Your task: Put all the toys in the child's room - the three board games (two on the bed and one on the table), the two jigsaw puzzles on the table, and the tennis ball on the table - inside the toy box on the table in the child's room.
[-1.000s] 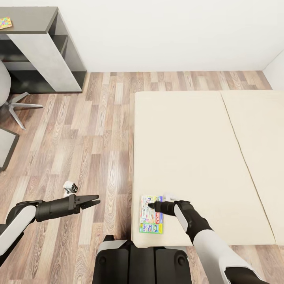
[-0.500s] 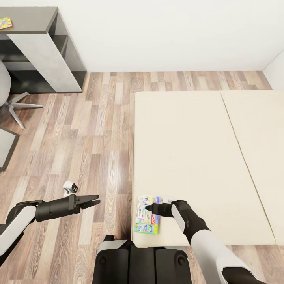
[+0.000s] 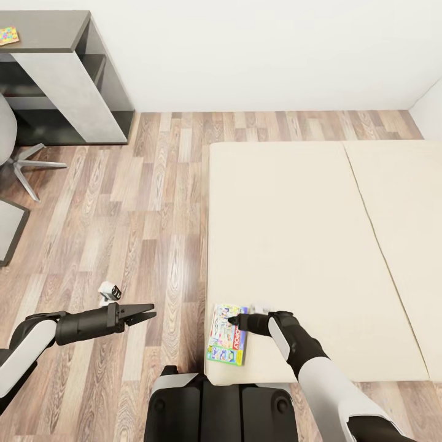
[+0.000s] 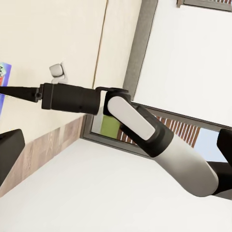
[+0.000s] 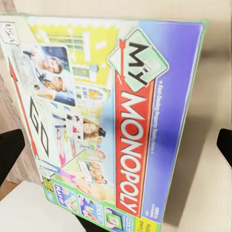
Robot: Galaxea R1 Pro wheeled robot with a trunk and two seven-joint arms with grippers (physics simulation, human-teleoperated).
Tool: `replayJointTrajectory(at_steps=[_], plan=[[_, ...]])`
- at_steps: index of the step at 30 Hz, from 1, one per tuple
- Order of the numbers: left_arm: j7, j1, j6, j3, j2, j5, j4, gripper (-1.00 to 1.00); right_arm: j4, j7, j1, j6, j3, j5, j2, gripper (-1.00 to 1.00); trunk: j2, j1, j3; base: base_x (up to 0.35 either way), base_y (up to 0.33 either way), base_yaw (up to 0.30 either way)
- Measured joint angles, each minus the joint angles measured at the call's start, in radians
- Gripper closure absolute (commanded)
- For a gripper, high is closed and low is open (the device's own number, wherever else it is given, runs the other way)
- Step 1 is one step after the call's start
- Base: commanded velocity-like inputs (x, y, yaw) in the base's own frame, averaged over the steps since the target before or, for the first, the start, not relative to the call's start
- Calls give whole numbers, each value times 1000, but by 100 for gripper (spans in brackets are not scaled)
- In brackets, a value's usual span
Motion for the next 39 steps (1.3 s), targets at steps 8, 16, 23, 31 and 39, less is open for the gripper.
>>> replayJointTrajectory(at_steps=[8, 16, 23, 31, 39], plan=[[0, 0, 0, 0, -4, -1, 0, -100, -1, 6, 0, -42, 3, 2, 0, -100, 0, 0, 0, 0, 0, 0], [0, 0, 0, 0, -6, -26, 0, -100, -1, 6, 0, -49, 3, 3, 0, -100, 0, 0, 0, 0, 0, 0], [0, 0, 0, 1, -7, -38, 0, -100, -1, 5, 0, -76, 3, 3, 0, -100, 0, 0, -4, 0, 0, 0], [0, 0, 0, 1, -7, -40, 0, -100, -1, 6, 0, -82, 3, 2, 0, -100, 0, 0, -12, 0, 0, 0], [0, 0, 0, 1, -7, -40, 0, -100, 1, 6, 0, -83, 3, 4, 1, -100, 0, 0, -13, 0, 0, 0]])
